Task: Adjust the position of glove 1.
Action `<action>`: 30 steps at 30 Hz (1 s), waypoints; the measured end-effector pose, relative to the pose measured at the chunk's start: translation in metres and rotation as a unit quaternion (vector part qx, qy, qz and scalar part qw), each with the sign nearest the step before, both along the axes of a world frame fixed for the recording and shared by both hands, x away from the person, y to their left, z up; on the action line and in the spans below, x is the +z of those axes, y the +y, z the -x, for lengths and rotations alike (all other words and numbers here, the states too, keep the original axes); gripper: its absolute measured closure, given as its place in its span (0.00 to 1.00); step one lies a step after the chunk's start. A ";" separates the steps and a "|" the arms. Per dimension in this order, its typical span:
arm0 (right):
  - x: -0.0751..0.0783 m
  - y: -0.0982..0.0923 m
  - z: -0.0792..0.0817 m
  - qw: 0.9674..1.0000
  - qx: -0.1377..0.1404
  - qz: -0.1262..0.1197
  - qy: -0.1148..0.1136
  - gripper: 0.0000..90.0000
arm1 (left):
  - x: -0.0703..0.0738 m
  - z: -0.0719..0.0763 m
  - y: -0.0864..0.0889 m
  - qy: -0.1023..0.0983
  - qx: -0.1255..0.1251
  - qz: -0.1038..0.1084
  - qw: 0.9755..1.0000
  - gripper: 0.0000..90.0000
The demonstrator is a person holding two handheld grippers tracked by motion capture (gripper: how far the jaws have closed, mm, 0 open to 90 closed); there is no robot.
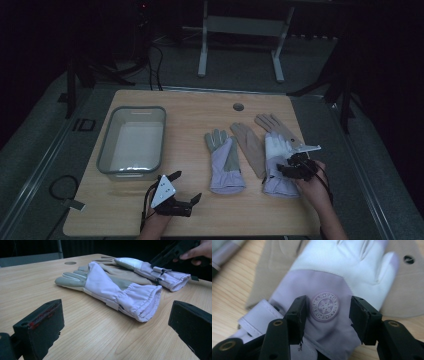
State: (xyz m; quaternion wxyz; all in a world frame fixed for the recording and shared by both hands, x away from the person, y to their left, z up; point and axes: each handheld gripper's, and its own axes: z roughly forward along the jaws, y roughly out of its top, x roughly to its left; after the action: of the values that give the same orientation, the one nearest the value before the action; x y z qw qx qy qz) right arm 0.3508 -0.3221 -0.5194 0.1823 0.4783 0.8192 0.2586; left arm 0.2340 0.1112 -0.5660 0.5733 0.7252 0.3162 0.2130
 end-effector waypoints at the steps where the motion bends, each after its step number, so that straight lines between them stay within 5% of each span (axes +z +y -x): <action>1: -0.004 0.000 -0.001 1.000 0.007 -0.002 0.004 0.57 | 0.000 0.000 0.000 0.000 0.000 0.000 1.000 0.00; 8: -0.014 -0.005 0.000 0.999 0.019 -0.034 0.007 0.71 | 0.000 0.000 0.000 0.001 0.000 0.001 1.000 0.00; 16: -0.005 0.002 0.006 1.000 0.001 -0.028 0.002 0.87 | 0.000 0.000 0.000 0.002 0.001 0.002 1.000 0.00; 22: 0.015 -0.008 0.013 0.998 -0.005 -0.062 0.001 0.89 | 0.000 0.000 0.000 0.002 0.002 0.003 1.000 0.00; 30: 0.049 -0.010 0.021 0.998 0.003 -0.066 -0.023 0.89 | 0.000 0.000 0.000 0.001 0.002 0.001 1.000 0.00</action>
State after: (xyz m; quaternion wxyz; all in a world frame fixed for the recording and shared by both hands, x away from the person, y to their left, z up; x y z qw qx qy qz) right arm 0.3301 -0.3320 -0.4705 0.1680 0.4806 0.7977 0.3233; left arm 0.2342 0.1112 -0.5660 0.5734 0.7243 0.3185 0.2126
